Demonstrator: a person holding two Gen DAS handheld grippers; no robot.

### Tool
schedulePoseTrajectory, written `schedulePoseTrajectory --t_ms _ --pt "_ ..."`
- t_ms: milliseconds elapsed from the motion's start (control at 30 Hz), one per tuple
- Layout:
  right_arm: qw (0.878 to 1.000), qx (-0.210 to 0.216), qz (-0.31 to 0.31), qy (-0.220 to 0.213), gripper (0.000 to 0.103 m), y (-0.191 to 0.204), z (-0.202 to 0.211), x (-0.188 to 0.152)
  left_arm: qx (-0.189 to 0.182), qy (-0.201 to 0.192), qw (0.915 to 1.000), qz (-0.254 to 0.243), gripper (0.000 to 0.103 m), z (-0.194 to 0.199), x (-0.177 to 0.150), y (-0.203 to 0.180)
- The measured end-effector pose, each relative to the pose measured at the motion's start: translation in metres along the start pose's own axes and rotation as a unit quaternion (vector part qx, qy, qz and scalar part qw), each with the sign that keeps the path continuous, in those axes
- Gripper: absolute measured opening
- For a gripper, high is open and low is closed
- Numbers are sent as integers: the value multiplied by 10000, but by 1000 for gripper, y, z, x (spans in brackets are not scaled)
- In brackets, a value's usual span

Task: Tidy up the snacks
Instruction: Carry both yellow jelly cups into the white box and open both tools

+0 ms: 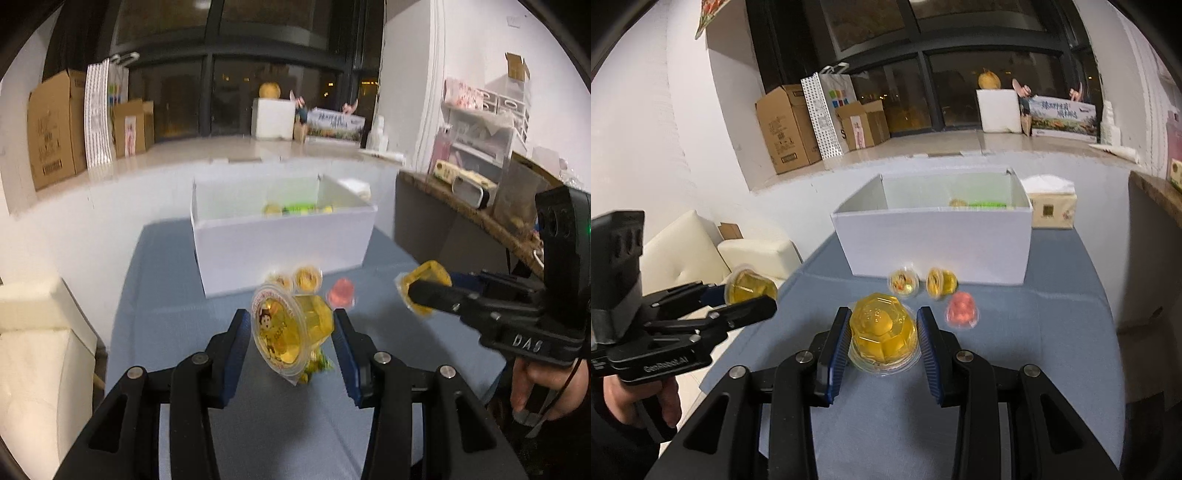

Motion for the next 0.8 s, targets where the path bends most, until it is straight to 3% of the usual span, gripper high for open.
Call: schedulePoseTrajectory --t_ms 167,300,500,700,733,767,800 --pt "9997 -53 39 -219 39 -15 -6 40 30 -308 9995 88 50 -9 48 6" --pt "9993 -133 17 -363 39 -40 -24 82 179 -403 9990 37 50 -40 89 15" --pt "9996 -206 -36 -180 39 -83 -84 131 403 -173 9990 32 50 -115 131 34" --pt "9991 -286 -293 99 40 -119 -136 137 642 154 9978 44 52 -175 140 48" --pt "9989 -316 -308 150 40 -123 -142 136 640 207 9977 64 59 -180 139 50" --pt "9987 -331 -324 198 42 -125 -147 135 676 256 9974 66 77 -186 138 52" --pt "9985 -333 -352 262 64 -129 -152 132 737 287 9968 67 87 -189 137 54"
Point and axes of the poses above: each gripper's, at about its wrist camera, not at the fingertips, and z roughly against the way its jaws point, y to its left, x to its top, the point moved 7 cm from there along -z, roughly the way its jaws point, and after that the axes turned 4 degrees about z, right-handed, at the moved point
